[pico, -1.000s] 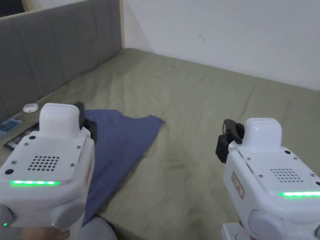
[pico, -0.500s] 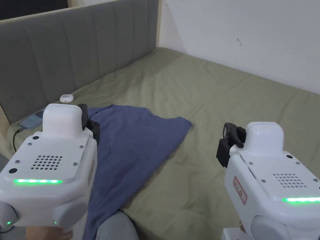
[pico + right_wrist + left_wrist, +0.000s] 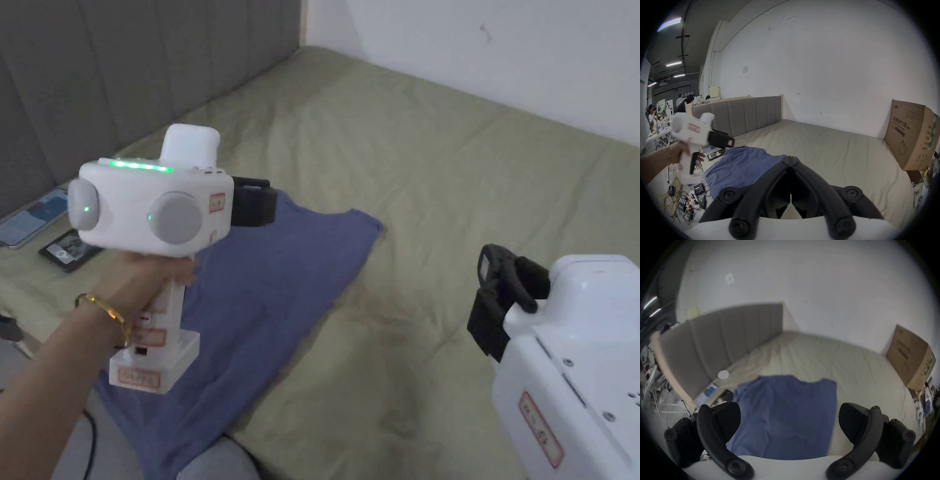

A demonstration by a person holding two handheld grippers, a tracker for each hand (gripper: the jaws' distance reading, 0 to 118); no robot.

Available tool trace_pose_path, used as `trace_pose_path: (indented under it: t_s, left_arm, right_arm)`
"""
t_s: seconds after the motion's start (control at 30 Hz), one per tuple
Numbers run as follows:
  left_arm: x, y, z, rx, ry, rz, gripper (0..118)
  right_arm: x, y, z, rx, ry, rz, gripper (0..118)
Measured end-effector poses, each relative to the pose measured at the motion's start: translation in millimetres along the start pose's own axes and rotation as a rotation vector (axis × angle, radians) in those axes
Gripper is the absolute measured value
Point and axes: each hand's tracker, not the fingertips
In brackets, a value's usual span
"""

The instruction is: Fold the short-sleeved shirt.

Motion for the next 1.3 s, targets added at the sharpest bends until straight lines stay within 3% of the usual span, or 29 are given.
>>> trace_pose_path:
  t_s: [0.2,0.37,0.47,0.5,0.57,0.6,0.63,0.67,0.73,0.77,0.97,1.2,1.3]
  left_arm:
    - [20,9,-141,-0.322,0.013,-0.048,118]
    - [28,-5,-207,-0.512,-0.013,-0.058,118]
    - [30,-12,-235,-0.619,-0.006,-0.057,112]
    - [19,-8,-229,-0.570,-0.010,-0.013,109]
    - [20,-4,-217,-0.518,-0.018,-0.028,91]
    - [20,0,-204,-0.498,-0.043,-0.045,74]
    - [21,2,-195,-0.483,-0.053,-0.055,48]
    - [20,-3,-222,-0.474,-0.062,-0.044,4]
    - [18,1,-225,-0.396,0.004,0.007,1]
    - [28,-13,-166,-0.387,-0.039,0.055,1]
    - [12,-4,-59,-0.202,-0.090,0.265,1]
    - [33,44,89,0.127,-0.229,0.250,1]
    - [53,78,149,0.258,-0.300,0.177,1]
  right_arm:
    - [19,-16,-34,-0.089,-0.065,-0.024,0]
    - [38,-34,-59,-0.172,-0.118,-0.029,0]
    - [46,-43,-65,-0.192,-0.138,-0.047,0]
    - [48,-45,-66,-0.198,-0.142,-0.051,0]
    - [51,-49,-66,-0.210,-0.144,-0.064,0]
    - [52,-51,-65,-0.216,-0.142,-0.072,0]
    - [52,-52,-63,-0.220,-0.140,-0.079,0]
    - [52,-52,-60,-0.222,-0.137,-0.089,0]
    - [50,-51,-52,-0.219,-0.133,-0.101,0]
    - [49,-50,-44,-0.215,-0.134,-0.100,0]
    - [50,-40,8,-0.160,-0.157,-0.085,0]
    - [61,-31,81,-0.076,-0.217,-0.110,0]
    - [69,-26,107,-0.051,-0.246,-0.131,0]
